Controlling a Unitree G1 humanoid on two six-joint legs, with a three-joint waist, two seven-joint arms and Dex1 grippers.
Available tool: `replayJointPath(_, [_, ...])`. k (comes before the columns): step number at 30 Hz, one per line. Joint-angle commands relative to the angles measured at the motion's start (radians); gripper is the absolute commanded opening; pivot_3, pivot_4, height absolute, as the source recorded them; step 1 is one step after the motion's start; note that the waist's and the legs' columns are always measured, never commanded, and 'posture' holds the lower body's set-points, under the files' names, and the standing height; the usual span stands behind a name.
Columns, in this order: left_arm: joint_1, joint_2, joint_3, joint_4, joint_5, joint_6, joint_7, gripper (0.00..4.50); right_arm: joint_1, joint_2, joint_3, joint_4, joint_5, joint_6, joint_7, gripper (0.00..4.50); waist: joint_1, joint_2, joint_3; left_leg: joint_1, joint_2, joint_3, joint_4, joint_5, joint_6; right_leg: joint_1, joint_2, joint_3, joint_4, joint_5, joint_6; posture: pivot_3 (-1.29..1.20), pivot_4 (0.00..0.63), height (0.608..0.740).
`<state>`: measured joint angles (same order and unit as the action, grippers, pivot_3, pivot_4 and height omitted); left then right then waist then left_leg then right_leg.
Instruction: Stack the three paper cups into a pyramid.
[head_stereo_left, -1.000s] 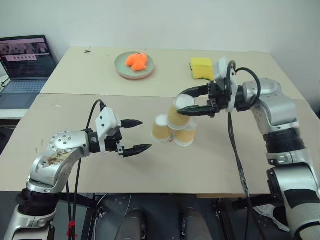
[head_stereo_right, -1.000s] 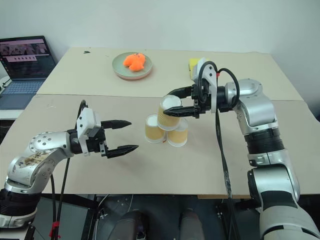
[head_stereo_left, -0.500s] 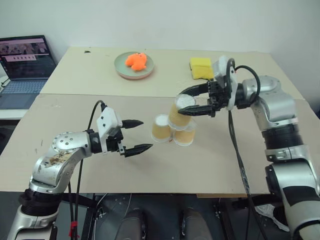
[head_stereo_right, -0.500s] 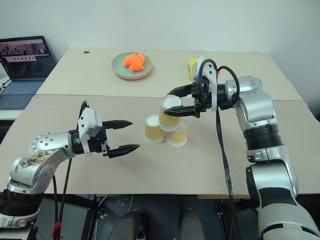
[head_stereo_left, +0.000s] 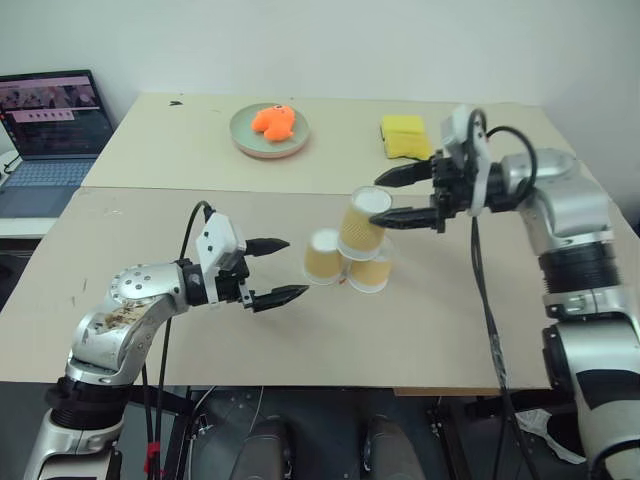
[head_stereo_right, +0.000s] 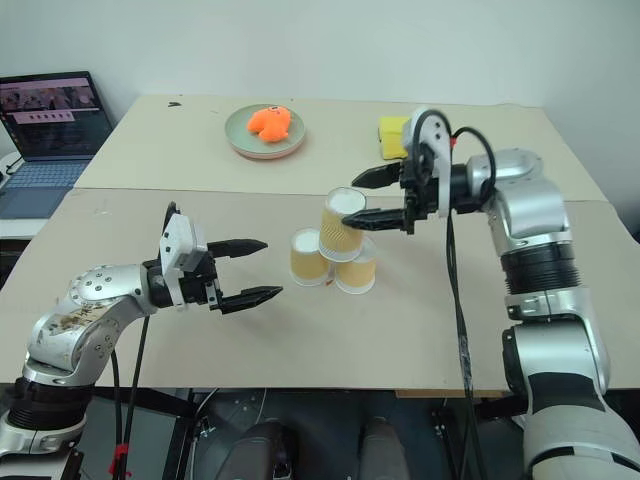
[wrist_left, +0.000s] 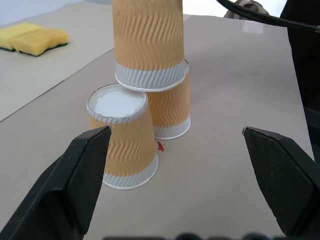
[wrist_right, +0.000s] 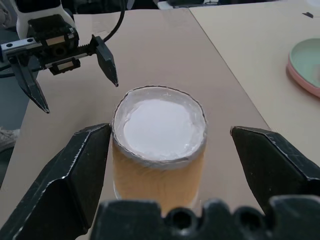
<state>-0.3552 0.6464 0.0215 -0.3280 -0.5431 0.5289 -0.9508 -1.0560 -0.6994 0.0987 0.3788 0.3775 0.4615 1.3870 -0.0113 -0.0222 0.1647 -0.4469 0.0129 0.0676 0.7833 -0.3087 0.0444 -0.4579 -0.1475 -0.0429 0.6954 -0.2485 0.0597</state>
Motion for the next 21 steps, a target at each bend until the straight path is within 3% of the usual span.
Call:
replayJointPath(1, [-0.034, -0.015, 0.076, 0.008, -0.073, 0.022, 0.023, 4.50, -0.048, -0.079, -0.094, -0.032, 0.046, 0.056, 0.013, 4.44, -0.001, 0.000, 0.000, 0.000, 0.000, 0.000, 0.000, 0.000, 0.000, 0.000, 0.000, 0.000, 0.000, 0.000, 0.000, 0.00, 0.150, 0.673])
replayJointPath(9, [-0.003, -0.056, 0.226, 0.010, -0.202, 0.115, 0.157, 4.50, 0.130, -0.169, -0.276, -0.173, 0.121, 0.123, -0.092, 4.44, 0.001, 0.000, 0.000, 0.000, 0.000, 0.000, -0.001, 0.000, 0.000, 0.001, 0.000, 0.000, -0.001, 0.000, 0.000, 0.00, 0.150, 0.673])
replayJointPath(11, [0.063, -0.040, 0.239, -0.015, -0.185, 0.121, 0.178, 4.50, 0.324, -0.171, -0.349, -0.263, 0.094, 0.116, -0.183, 4.44, 0.001, -0.001, 0.000, 0.000, 0.000, 0.000, 0.000, 0.000, 0.001, 0.001, -0.001, 0.000, -0.001, 0.000, 0.000, 0.00, 0.150, 0.673])
replayJointPath(13, [0.130, -0.025, 0.254, -0.031, -0.166, 0.128, 0.197, 4.50, 0.540, -0.143, -0.422, -0.382, 0.066, 0.103, -0.280, 4.44, 0.008, -0.003, -0.002, 0.000, 0.001, -0.001, -0.001, 0.000, 0.000, 0.002, -0.001, -0.001, -0.001, 0.000, 0.000, 0.00, 0.150, 0.673])
replayJointPath(15, [0.171, -0.020, 0.258, -0.026, -0.148, 0.120, 0.206, 4.50, 0.657, -0.112, -0.454, -0.468, 0.069, 0.110, -0.350, 4.44, 0.014, -0.003, -0.001, -0.001, 0.000, 0.000, -0.001, 0.000, 0.000, 0.001, -0.002, -0.001, -0.001, 0.000, 0.000, 0.00, 0.150, 0.673])
replayJointPath(18, [0.230, -0.036, 0.262, 0.000, -0.116, 0.089, 0.239, 4.50, 0.803, -0.054, -0.465, -0.573, 0.037, 0.081, -0.471, 4.44, 0.014, 0.001, -0.001, 0.000, 0.000, 0.001, -0.001, 0.000, 0.000, 0.000, -0.002, 0.001, 0.000, 0.001, 0.000, 0.00, 0.150, 0.673])
replayJointPath(21, [0.243, -0.074, 0.261, 0.026, -0.078, 0.052, 0.299, 4.50, 0.858, 0.016, -0.479, -0.619, 0.008, 0.051, -0.603, 4.44, 0.011, 0.001, -0.001, 0.004, 0.001, 0.002, -0.001, -0.002, 0.003, 0.002, -0.001, 0.002, 0.001, 0.001, -0.001, 0.00, 0.150, 0.673])
